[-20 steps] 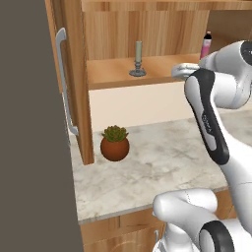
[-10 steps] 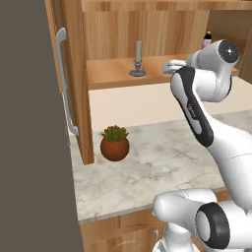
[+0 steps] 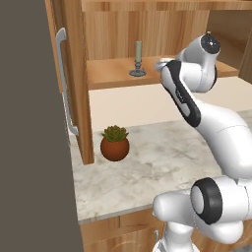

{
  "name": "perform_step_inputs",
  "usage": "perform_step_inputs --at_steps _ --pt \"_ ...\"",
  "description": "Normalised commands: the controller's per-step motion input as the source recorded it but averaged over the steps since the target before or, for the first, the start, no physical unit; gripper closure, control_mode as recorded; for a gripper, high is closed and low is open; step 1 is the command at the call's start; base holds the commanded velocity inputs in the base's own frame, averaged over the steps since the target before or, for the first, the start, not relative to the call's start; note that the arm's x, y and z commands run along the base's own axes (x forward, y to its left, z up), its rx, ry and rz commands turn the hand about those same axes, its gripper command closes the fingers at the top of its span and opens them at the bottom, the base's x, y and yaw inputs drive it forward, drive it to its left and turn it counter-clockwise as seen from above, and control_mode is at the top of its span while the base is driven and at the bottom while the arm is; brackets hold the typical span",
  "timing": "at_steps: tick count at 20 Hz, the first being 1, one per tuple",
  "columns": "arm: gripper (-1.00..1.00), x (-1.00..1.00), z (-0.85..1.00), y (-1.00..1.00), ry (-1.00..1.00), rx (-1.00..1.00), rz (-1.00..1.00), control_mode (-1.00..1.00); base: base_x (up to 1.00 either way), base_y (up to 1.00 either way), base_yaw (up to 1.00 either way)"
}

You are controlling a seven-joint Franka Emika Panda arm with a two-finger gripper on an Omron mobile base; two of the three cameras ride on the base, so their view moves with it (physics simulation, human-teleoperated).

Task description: Pick the candle and candle from the dining table and place them in the open cabinet. Close the cabinet after placing the objects.

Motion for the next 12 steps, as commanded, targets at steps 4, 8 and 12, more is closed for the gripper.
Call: perform_step_inputs --at_steps 4,8,12 --pt "1.00 0.45 -0.10 0.02 0.06 -0.04 0.00 -1.00 0.00 0.00 0.00" --pt "1.00 0.36 -0.05 0.00 0.00 0.00 0.00 -1.00 0.00 0.00 0.00" --pt "1.00 0.34 -0.11 0.00 0.00 -0.03 0.00 -1.00 0.00 0.00 0.00"
